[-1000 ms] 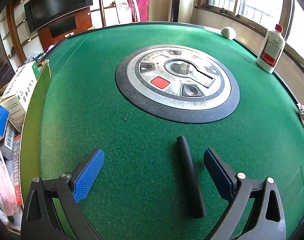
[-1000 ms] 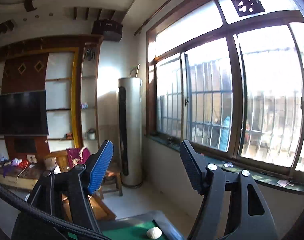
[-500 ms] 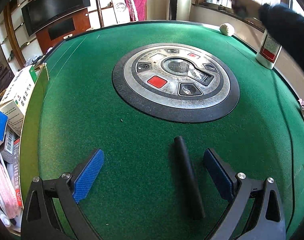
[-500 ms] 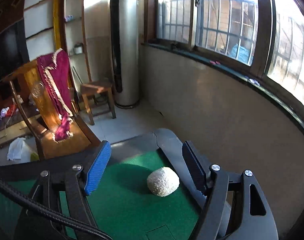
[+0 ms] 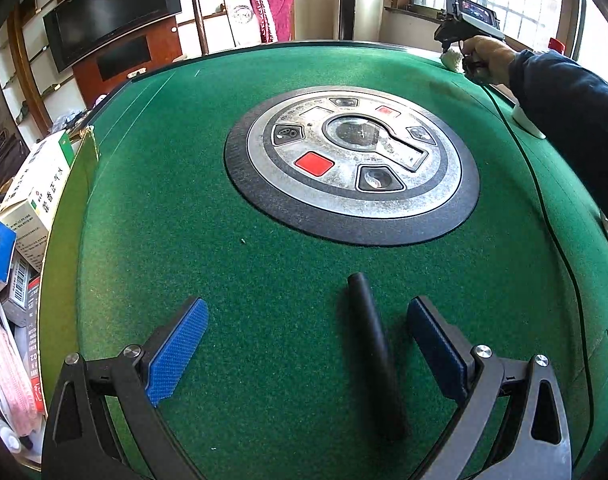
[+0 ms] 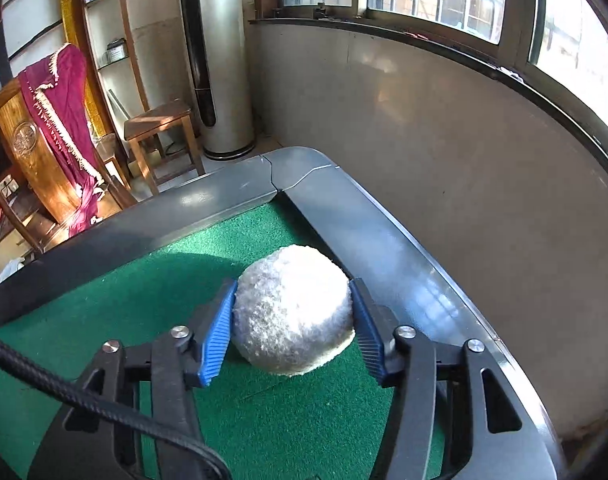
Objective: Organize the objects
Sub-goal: 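Reach the right gripper to the white fluffy ball and close on it, then grasp the black marker with the left gripper while the right gripper lifts the ball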
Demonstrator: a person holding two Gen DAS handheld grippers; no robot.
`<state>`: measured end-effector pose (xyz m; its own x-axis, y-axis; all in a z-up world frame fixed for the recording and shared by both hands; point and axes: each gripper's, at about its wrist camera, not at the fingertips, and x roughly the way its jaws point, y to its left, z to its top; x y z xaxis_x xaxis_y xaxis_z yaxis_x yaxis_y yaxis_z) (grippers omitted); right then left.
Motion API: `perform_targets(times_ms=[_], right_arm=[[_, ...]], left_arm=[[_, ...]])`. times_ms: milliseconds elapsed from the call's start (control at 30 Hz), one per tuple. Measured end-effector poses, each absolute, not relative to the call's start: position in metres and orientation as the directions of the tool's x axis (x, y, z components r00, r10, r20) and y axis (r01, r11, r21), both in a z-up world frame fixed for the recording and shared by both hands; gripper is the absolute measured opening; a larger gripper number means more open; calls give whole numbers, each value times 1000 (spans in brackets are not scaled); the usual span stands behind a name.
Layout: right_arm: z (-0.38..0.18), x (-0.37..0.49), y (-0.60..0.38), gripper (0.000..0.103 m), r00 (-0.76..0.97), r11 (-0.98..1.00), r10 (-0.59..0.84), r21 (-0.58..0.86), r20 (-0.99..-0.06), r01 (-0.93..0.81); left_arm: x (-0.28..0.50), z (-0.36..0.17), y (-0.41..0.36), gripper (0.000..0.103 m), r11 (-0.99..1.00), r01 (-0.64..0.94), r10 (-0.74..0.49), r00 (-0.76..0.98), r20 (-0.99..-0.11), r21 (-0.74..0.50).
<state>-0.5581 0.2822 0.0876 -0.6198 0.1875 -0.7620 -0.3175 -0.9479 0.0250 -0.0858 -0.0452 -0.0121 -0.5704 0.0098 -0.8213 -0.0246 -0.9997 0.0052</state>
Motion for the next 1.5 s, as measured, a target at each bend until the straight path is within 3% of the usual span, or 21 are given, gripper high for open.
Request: perform_targets(times_ms=[300,700,900,1000,1067,1167,1500], right_arm=[[119,-473,247,52,-673,-962,-14,193,-740,-191],[131,-228,140,53,-605,-955,-287,174,-743,239],[104,-128,150,54,-599,-938,-334,193,-727,289],[93,-123,160,54,-630,-941,-335,219,-700,257],[86,-126,161,54,-626,-929,-370,264,-687,259],[75,-133,156,54,-600,-914,-406,305,-690,268],[66,-119,156,54,-553,-885,-464,345,-692,312]], left_arm=[[-85,-13,-45,99,-1000,-19,-6,-573,-820,20],[-87,-13,-46,98,-1000,-10,-2,-569,-823,9],[-83,-13,-42,95,-999,-37,18,-566,-824,4],[-70,-9,-31,72,-994,-107,42,-589,-807,26],[-64,-6,-23,39,-987,-159,77,-592,-802,23],[-55,-4,-6,10,-971,-232,101,-598,-795,51],[-48,0,1,8,-960,-280,151,-585,-797,24]])
